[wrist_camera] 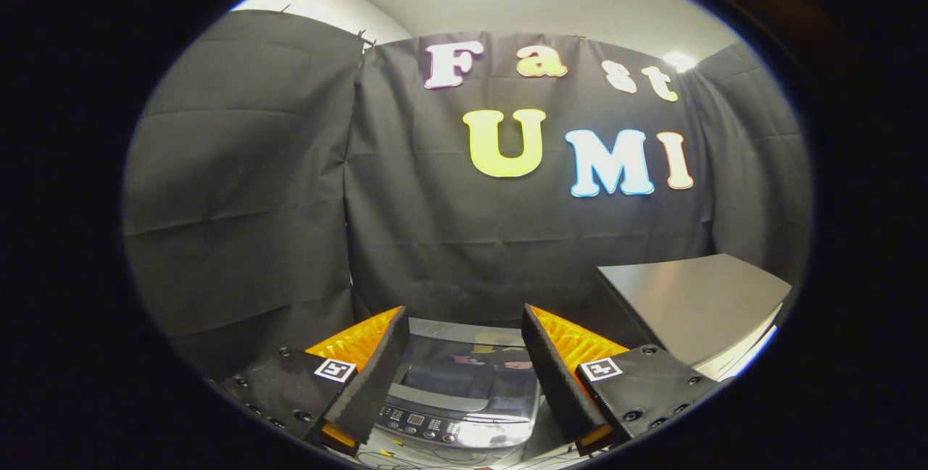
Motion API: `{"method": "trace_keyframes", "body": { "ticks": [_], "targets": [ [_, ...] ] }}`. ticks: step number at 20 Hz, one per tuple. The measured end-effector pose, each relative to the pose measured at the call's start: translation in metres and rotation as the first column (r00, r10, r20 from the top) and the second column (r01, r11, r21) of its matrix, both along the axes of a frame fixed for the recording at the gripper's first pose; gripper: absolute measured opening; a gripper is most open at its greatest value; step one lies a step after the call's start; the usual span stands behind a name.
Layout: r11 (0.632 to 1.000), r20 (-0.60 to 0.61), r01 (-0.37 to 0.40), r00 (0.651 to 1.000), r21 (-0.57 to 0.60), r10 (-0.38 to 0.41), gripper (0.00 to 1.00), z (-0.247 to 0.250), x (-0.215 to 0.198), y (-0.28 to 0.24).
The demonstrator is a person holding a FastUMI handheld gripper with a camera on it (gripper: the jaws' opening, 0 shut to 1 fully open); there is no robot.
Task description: Put the clothes into the washing machine and then close the washing machine lid.
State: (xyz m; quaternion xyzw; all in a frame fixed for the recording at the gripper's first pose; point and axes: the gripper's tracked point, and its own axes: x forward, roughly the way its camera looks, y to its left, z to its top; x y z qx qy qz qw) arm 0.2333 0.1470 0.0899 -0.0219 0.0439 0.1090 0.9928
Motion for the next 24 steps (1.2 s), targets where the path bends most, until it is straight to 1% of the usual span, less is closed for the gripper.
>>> {"method": "trace_keyframes", "body": {
  "ticks": [7,12,18,24],
  "targets": [
    [0.999,0.047,0.041,0.998,-0.001,-0.041,0.97,0.035,-0.055,-0.075],
    [0.996,0.091,0.092,0.992,0.009,-0.093,0.97,0.058,-0.085,-0.122],
    [0.989,0.091,0.144,0.985,0.010,-0.145,0.97,0.065,-0.114,-0.172],
    [0.987,0.100,0.160,0.982,0.005,-0.160,0.97,0.065,-0.139,-0.205]
  ]
}}
